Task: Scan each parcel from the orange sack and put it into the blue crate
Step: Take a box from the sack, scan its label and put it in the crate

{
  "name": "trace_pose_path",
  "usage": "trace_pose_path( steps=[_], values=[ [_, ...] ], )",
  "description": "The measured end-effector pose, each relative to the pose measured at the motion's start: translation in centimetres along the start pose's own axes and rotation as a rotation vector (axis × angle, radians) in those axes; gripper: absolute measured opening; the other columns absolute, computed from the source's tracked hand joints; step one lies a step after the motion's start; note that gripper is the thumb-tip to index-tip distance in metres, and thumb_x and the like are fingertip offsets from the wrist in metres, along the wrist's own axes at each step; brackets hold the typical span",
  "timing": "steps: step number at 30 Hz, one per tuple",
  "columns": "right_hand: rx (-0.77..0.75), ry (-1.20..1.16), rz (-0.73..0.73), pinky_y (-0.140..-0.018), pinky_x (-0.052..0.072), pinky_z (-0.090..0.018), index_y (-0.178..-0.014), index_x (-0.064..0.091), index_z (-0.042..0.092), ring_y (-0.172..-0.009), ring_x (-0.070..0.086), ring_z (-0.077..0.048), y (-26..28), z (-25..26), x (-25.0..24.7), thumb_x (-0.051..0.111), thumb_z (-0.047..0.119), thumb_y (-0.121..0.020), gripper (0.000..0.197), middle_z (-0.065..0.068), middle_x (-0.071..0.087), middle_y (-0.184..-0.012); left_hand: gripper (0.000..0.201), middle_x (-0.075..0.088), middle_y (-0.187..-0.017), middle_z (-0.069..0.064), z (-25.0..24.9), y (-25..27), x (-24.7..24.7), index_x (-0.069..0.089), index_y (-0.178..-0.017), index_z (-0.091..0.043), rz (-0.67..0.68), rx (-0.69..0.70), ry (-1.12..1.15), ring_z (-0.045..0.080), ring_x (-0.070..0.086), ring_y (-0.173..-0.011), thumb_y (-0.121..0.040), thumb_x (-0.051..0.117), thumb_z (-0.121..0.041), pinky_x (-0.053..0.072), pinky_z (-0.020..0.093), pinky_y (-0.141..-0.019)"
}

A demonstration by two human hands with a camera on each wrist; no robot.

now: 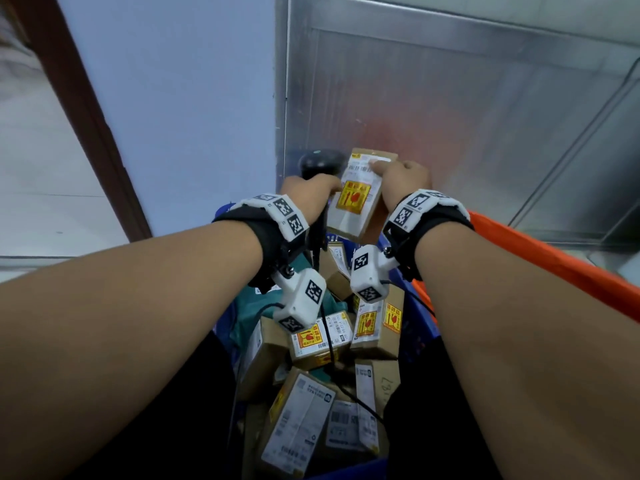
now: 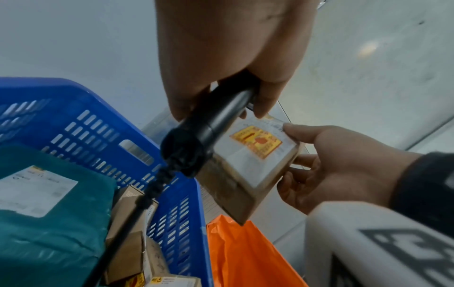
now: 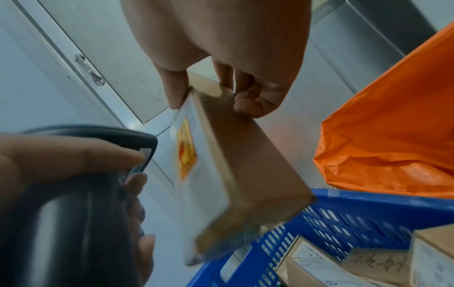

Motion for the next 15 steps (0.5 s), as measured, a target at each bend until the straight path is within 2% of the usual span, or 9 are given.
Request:
trace_pose_path(
  steps=[2, 3, 4, 6, 8, 11, 15],
  values=[
    [0.003, 0.079, 0.034, -0.056, 0.055, -0.025, -0.11, 0.072, 0.011, -0.077, 0.069, -0.022, 0.1, 0.1, -0.2, 0.068, 0.023, -0.084, 0.029, -0.004, 0.073, -0.093, 0.038, 0.068, -0.058, 0.002, 0.0, 0.1, 0.3, 0.071, -0.093, -0.004, 0.046, 0.012, -0.01, 0.021, 0.066, -0.053, -0.069, 0.076, -0.033, 0.051, 0.03, -0.057],
    [0.011, 0.113, 0.058, -0.047, 0.05, -0.02, -0.112, 0.072, 0.011, -0.077, 0.067, -0.019, 0.3, 0.1, -0.3, 0.065, 0.021, -0.086, 0.029, -0.002, 0.072, -0.093, 0.034, 0.065, -0.053, 0.0, 0.0, 0.2, 0.5, 0.071, -0.091, -0.004, 0.067, 0.007, -0.009, 0.02, 0.064, -0.049, -0.071, 0.075, -0.031, 0.052, 0.031, -0.058],
    [0.013, 0.135, 0.065, -0.043, 0.045, -0.018, -0.112, 0.073, 0.012, -0.075, 0.066, -0.017, 0.3, 0.1, -0.4, 0.063, 0.021, -0.087, 0.028, 0.0, 0.071, -0.092, 0.034, 0.065, -0.054, 0.001, -0.1, 0.4, 0.6, 0.071, -0.091, -0.004, 0.087, -0.002, -0.003, 0.021, 0.064, -0.05, -0.07, 0.074, -0.03, 0.054, 0.034, -0.061],
    [0.077, 0.096, 0.046, -0.048, 0.045, -0.022, -0.104, 0.075, 0.014, -0.068, 0.065, -0.016, 0.6, 0.0, -0.9, 0.066, 0.023, -0.084, 0.023, 0.001, 0.073, -0.085, 0.036, 0.067, -0.066, 0.005, -0.4, 0.6, 0.8, 0.072, -0.09, -0.006, 0.112, -0.005, -0.006, 0.025, 0.064, -0.062, -0.065, 0.074, -0.032, 0.058, 0.043, -0.07],
    [0.14, 0.041, 0.017, -0.056, 0.045, -0.027, -0.095, 0.074, 0.013, -0.065, 0.065, -0.018, 0.6, -0.2, -1.2, 0.069, 0.025, -0.08, 0.02, 0.0, 0.072, -0.074, 0.029, 0.065, -0.072, 0.005, -0.5, 0.8, 0.9, 0.073, -0.083, -0.009, 0.128, 0.005, -0.03, 0.027, 0.062, -0.067, -0.065, 0.074, -0.032, 0.055, 0.04, -0.072],
    [0.178, 0.006, 0.003, -0.058, 0.046, -0.028, -0.091, 0.073, 0.01, -0.062, 0.064, -0.019, 0.4, -0.4, -1.4, 0.072, 0.025, -0.078, 0.02, 0.001, 0.07, -0.064, 0.023, 0.065, -0.068, 0.003, -0.3, 0.8, 1.0, 0.072, -0.078, -0.01, 0.148, 0.002, -0.036, 0.026, 0.061, -0.064, -0.066, 0.074, -0.03, 0.054, 0.038, -0.07],
    [0.177, 0.044, 0.01, -0.054, 0.043, -0.027, -0.098, 0.073, 0.009, -0.058, 0.062, -0.016, 0.4, -0.5, -1.8, 0.071, 0.024, -0.082, 0.022, 0.0, 0.071, -0.07, 0.017, 0.065, -0.062, -0.002, -0.3, 0.7, 1.1, 0.071, -0.073, -0.011, 0.178, 0.002, -0.027, 0.021, 0.059, -0.062, -0.069, 0.073, -0.027, 0.056, 0.038, -0.074]
  ],
)
Point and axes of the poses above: each hand's wrist, its own y-axis away from the middle knuckle, its own x-axis out of the palm, z = x × y, the point moved 5 cm from there along -y, towards the middle knuckle
